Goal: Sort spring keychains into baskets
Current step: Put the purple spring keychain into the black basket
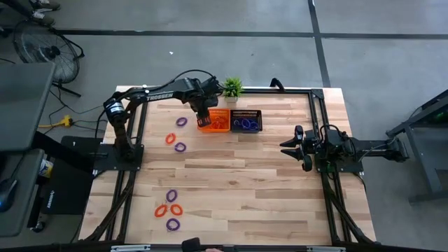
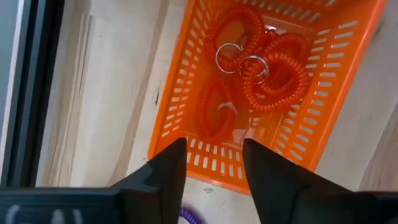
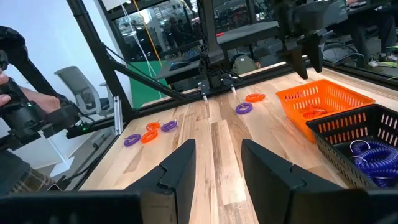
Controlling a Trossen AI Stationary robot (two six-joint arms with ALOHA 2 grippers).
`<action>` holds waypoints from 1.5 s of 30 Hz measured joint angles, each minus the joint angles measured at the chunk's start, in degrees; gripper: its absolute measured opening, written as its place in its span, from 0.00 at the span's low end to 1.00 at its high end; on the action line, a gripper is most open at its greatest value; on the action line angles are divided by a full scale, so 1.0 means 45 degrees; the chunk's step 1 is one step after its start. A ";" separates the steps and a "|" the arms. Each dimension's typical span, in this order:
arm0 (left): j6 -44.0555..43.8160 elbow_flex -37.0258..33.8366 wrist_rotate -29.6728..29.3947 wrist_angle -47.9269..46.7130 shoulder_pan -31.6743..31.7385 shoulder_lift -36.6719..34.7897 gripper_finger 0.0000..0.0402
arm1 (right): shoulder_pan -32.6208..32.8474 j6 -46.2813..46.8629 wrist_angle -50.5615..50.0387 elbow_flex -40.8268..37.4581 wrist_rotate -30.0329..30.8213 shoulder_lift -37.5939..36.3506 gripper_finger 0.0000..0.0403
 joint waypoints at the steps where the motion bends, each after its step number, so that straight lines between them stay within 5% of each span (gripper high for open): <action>1: -0.0040 0.0000 -0.0006 -0.0077 -0.0051 0.0000 0.40 | 0.0002 0.0000 0.0000 0.0002 0.0000 0.0000 0.31; 15: -0.3691 -0.0049 -0.0047 -0.3447 -0.0029 -0.0679 0.41 | 0.0005 0.0000 0.0000 -0.0002 -0.0005 0.0000 0.31; 25: -0.3057 -0.2339 -0.0486 -0.2303 0.0737 -0.2087 0.41 | 0.0005 0.0000 0.0000 0.0000 -0.0005 0.0000 0.31; 31: -0.2322 -0.3047 -0.1439 -0.1970 0.1536 -0.2137 0.41 | 0.0001 0.0000 0.0000 -0.0003 -0.0005 0.0000 0.31; 45: -0.1040 -0.4489 -0.1373 -0.0492 0.2607 -0.2098 0.41 | 0.0003 0.0000 0.0000 0.0001 -0.0002 0.0000 0.31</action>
